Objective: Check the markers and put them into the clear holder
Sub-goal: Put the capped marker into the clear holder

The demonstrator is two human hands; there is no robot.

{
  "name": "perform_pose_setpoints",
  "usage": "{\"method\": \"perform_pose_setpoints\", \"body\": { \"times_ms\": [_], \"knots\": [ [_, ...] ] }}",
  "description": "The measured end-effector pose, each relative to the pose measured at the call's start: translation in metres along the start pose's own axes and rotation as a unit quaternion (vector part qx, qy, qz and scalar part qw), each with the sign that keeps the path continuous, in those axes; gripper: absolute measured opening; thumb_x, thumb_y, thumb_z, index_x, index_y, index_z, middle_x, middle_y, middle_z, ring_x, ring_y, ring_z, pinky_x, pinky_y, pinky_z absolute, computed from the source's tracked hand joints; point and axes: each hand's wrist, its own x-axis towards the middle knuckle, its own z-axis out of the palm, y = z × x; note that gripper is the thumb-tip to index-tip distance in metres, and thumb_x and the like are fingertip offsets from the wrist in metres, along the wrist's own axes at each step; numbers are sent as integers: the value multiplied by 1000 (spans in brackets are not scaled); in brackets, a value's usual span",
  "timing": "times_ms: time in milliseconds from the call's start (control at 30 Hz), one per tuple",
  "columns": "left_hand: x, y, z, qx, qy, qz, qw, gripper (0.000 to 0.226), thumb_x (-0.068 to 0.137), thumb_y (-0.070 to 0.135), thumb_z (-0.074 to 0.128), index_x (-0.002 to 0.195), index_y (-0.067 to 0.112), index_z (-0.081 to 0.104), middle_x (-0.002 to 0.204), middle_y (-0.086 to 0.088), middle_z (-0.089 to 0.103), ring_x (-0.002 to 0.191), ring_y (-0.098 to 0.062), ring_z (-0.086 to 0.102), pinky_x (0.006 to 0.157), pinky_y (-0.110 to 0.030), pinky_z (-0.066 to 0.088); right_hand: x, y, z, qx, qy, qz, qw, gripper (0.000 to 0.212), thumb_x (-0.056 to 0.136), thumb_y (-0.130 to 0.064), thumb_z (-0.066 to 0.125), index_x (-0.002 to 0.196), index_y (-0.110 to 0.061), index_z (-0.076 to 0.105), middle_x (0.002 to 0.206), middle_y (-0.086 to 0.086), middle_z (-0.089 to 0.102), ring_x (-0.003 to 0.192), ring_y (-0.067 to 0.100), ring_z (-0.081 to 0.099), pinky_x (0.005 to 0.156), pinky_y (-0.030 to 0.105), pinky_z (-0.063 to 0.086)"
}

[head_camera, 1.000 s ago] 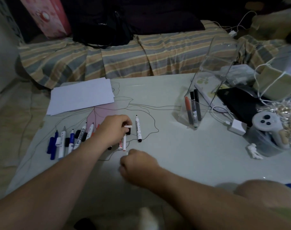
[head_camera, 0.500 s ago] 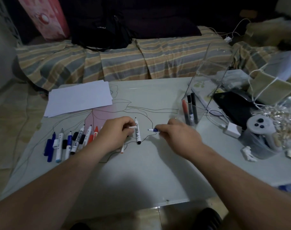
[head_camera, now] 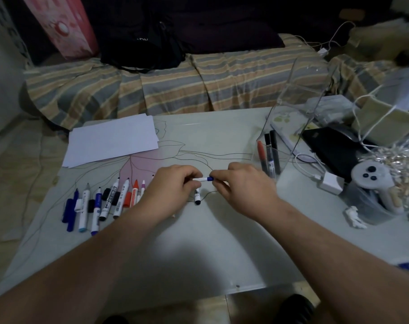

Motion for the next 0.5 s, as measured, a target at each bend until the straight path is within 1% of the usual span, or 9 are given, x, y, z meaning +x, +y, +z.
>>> {"method": "perform_pose_setpoints", "body": {
  "times_ms": [67,133,200,267,333,400,467,500],
  "knots": [
    [-1,2,1,11,2,17,1000,13,92,27,67,103,31,74,90,10,69,84,-10,59,70,-21,39,0,-1,2,12,2,-14,1000,29,99,-51,45,107,-37,68,81,-5,56,82,28,62,63,35,48],
    [-1,4,2,18,21,30,999,12,92,26,68,100,30,75,90,11,70,84,-10,60,73,-23,41,1,-1,4,19,12,-21,1000,32,99,-53,43,102,-34,69,76,-5,52,77,28,62,62,37,51],
    [-2,6,1,13,43,33,998,11,90,24,71,98,28,77,88,10,72,83,-10,61,74,-24,43,0,-1,4,33,23,-23,999,37,98,-57,38,101,-34,68,74,-6,50,75,25,61,60,38,51],
    [-1,9,2,13,66,52,996,10,88,21,72,94,26,77,87,9,73,83,-12,63,76,-26,46,-1,-1,2,40,31,-17,999,42,97,-60,33,101,-35,67,74,-5,51,75,22,61,59,37,50],
    [0,10,4,17,77,74,994,9,86,19,73,92,25,77,85,8,73,82,-14,64,77,-29,48,-1,1,2,44,29,-15,999,40,97,-59,35,103,-36,67,76,-5,54,76,21,61,59,35,49],
    [1,11,7,21,65,83,994,8,86,21,70,91,26,75,83,8,71,81,-15,62,75,-32,50,-3,3,-2,65,9,-13,998,32,98,-56,42,106,-37,66,79,-6,57,83,22,60,65,36,48],
    [2,16,11,26,51,86,995,6,85,28,65,87,28,71,80,10,66,79,-15,58,73,-35,50,-2,7,-5,41,-12,-3,999,26,99,-54,45,109,-40,65,87,-9,64,94,21,54,79,40,45],
    [3,20,13,26,49,92,994,6,84,31,63,85,27,68,78,10,63,77,-14,56,72,-36,50,1,10,-7,17,-25,1,1000,24,99,-54,47,110,-42,65,90,-11,66,99,21,49,88,45,41]
  ]
}}
